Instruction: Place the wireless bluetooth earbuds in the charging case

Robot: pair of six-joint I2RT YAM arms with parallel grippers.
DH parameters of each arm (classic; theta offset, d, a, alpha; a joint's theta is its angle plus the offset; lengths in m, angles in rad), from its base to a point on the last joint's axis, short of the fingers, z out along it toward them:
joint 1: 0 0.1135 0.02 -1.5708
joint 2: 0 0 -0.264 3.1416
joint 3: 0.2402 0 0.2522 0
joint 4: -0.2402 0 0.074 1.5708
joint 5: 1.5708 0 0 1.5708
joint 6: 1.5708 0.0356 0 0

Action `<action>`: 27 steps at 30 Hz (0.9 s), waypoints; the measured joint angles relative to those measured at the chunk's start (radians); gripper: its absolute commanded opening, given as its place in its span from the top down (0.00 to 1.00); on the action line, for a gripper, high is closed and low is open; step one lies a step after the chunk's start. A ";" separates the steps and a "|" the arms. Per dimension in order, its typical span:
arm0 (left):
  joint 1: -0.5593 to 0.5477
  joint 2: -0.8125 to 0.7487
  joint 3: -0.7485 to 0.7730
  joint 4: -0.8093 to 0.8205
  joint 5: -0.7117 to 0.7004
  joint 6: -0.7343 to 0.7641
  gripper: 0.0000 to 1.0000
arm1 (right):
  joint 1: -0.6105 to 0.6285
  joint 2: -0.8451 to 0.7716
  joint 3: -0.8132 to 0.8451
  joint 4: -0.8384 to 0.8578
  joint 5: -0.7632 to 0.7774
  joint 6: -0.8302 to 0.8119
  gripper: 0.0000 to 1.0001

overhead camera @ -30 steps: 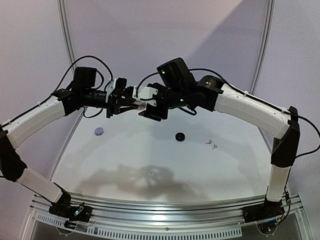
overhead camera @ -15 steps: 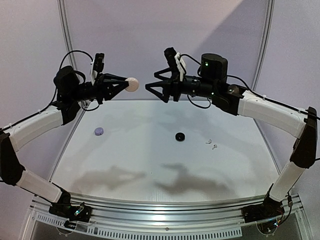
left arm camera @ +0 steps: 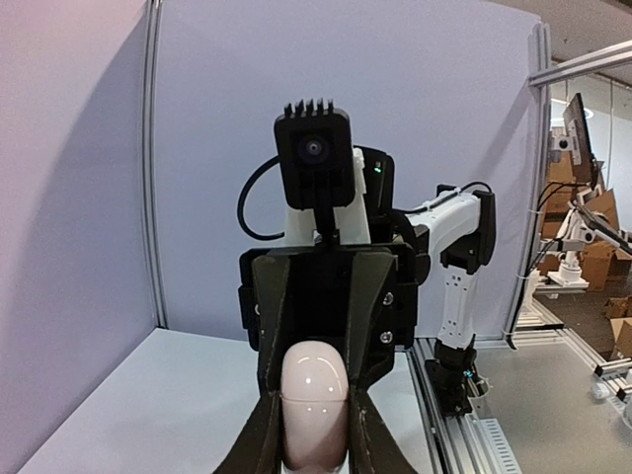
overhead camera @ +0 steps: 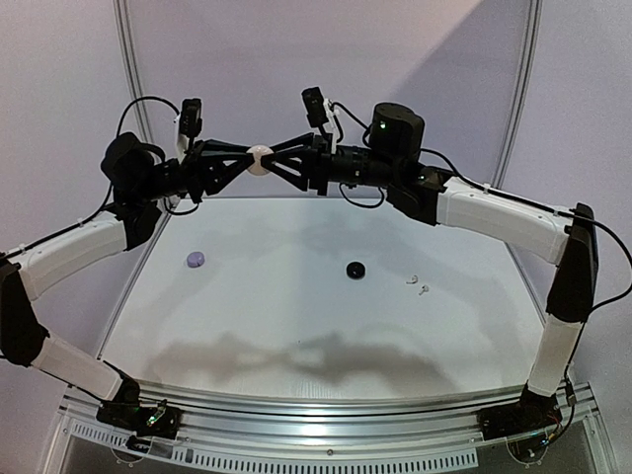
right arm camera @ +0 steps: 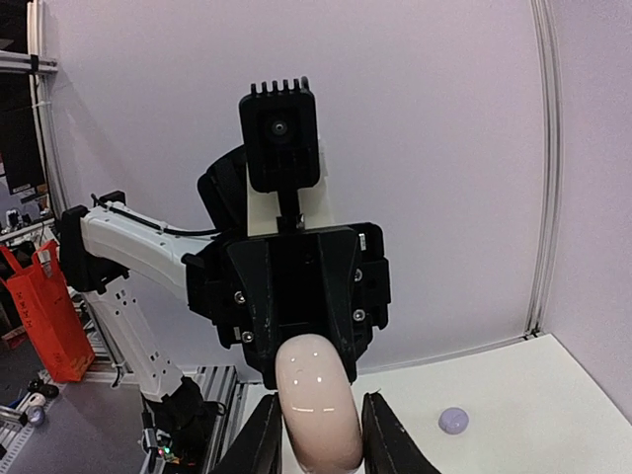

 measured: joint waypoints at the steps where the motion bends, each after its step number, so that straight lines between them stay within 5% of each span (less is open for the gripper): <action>1: -0.002 0.000 -0.001 0.001 0.000 0.000 1.00 | 0.001 0.002 0.003 -0.003 -0.007 0.001 0.79; 6: -0.002 0.000 -0.002 0.005 0.008 -0.014 0.98 | 0.000 0.002 0.011 -0.024 -0.031 -0.032 0.90; 9: -0.002 0.000 -0.003 0.003 0.012 -0.009 0.36 | 0.000 0.001 0.025 -0.055 -0.033 -0.058 0.93; 11: -0.002 0.000 -0.002 -0.015 0.020 0.029 0.27 | 0.001 0.001 0.039 -0.098 -0.026 -0.084 0.93; 14: -0.005 -0.003 0.000 -0.147 0.049 0.177 0.27 | 0.003 -0.002 0.064 -0.222 0.014 -0.163 0.94; 20: -0.008 -0.005 0.019 -0.516 0.026 0.562 0.45 | 0.026 -0.006 0.200 -0.569 0.174 -0.415 0.92; 27: -0.026 -0.005 0.061 -0.641 -0.015 0.757 0.60 | 0.083 -0.006 0.311 -0.756 0.260 -0.622 0.93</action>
